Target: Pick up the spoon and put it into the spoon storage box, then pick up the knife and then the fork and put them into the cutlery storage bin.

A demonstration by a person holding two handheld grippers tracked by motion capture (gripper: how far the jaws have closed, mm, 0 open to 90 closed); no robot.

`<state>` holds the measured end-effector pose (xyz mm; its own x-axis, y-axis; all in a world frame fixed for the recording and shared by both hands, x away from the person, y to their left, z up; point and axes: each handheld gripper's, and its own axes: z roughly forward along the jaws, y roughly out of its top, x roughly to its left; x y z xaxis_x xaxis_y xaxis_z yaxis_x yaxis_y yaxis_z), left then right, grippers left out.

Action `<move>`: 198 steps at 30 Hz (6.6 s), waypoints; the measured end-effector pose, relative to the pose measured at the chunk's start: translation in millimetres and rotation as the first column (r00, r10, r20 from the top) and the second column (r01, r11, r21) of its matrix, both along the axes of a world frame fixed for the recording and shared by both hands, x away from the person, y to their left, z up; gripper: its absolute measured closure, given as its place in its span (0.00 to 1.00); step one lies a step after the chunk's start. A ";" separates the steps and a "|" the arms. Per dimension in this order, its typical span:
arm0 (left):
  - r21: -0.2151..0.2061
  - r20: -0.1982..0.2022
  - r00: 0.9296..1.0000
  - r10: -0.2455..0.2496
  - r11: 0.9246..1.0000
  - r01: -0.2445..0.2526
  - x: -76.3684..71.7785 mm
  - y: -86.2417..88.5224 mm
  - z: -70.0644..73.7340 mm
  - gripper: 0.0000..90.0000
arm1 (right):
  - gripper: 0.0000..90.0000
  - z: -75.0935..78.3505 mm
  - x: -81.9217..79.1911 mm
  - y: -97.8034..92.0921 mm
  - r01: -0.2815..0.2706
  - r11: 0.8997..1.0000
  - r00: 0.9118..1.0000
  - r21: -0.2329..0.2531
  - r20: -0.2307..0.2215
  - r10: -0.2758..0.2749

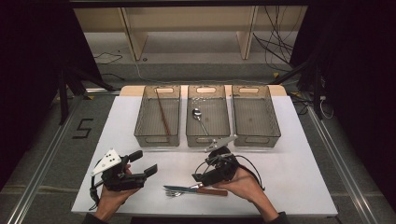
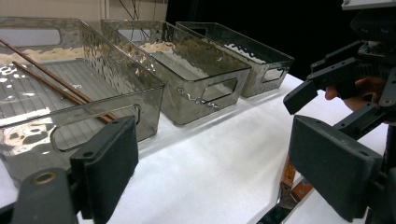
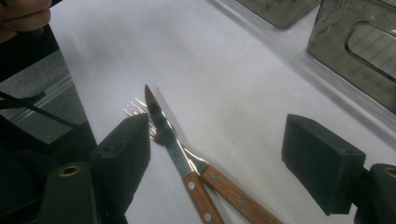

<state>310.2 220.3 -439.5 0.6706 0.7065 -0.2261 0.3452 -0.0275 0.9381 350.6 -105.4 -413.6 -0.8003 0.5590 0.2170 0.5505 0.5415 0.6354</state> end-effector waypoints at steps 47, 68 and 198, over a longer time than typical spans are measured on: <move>0.011 0.007 1.000 -0.003 1.000 0.002 -1.7 -0.1 0.9 0.17 | 0.58 -36.7 -25.4 9.9 -0.186 0.927 0.982 -0.325 -0.064 0.175; 0.010 0.006 1.000 -0.001 1.000 0.001 -1.5 -0.9 0.1 0.17 | 0.73 -43.5 -31.0 29.9 -0.256 0.836 0.961 -0.485 -0.030 0.277; 0.014 0.006 1.000 0.008 1.000 -0.008 -1.8 0.9 0.0 0.17 | 0.86 46.0 96.1 -141.1 0.432 0.902 0.895 0.009 0.117 -0.430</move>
<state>308.4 221.1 -439.5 0.6665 0.7148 -0.2118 0.3397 -0.0384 0.9397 446.7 -246.6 -367.6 -0.4984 0.8576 0.1269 0.6570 0.2782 0.7007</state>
